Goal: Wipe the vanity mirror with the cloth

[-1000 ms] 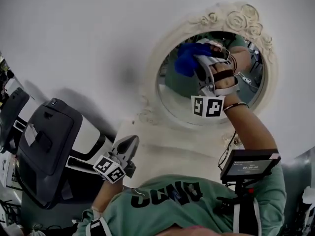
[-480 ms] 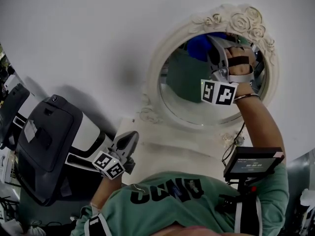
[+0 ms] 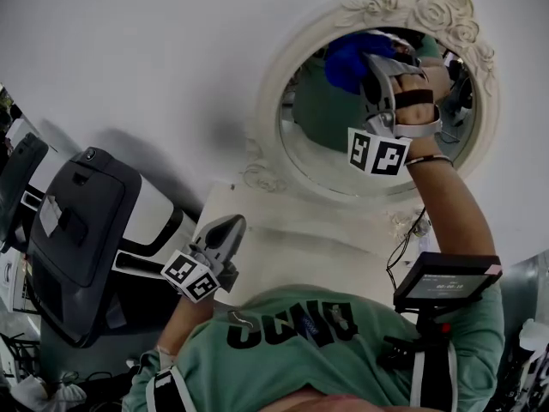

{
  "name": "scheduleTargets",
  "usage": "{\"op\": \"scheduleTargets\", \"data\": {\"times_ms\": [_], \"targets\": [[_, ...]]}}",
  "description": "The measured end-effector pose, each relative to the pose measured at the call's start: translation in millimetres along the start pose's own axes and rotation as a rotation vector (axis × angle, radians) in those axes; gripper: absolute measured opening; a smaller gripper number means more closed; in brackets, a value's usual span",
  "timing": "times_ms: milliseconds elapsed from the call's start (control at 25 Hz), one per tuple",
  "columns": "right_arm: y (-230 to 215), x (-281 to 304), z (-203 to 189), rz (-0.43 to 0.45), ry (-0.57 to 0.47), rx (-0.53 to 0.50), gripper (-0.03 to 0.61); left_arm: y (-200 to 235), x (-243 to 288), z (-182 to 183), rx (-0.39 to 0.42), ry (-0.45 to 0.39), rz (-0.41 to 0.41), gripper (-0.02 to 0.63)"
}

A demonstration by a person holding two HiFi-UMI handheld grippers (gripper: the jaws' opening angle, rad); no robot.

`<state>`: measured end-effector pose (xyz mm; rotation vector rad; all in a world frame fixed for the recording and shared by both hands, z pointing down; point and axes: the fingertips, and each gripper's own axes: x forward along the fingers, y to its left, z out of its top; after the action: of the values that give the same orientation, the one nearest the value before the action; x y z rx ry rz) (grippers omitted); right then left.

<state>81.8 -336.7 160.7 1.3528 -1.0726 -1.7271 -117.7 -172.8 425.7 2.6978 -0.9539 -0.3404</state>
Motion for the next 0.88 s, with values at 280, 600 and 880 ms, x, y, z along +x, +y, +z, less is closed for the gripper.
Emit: {"op": "scheduleTargets", "data": {"times_ms": [280, 600, 880], "targets": [[142, -52, 36, 0.176, -0.083, 0.025, 0.048, 9, -7, -36, -0.061, 0.088, 0.03, 0.009], [376, -158, 70, 0.563, -0.122, 0.032, 0.049, 27, -28, -83, -0.12, 0.217, 0.086, 0.009], [395, -160, 66, 0.58, -0.085, 0.071, 0.048, 32, -38, -93, -0.117, 0.235, 0.087, 0.009]]}}
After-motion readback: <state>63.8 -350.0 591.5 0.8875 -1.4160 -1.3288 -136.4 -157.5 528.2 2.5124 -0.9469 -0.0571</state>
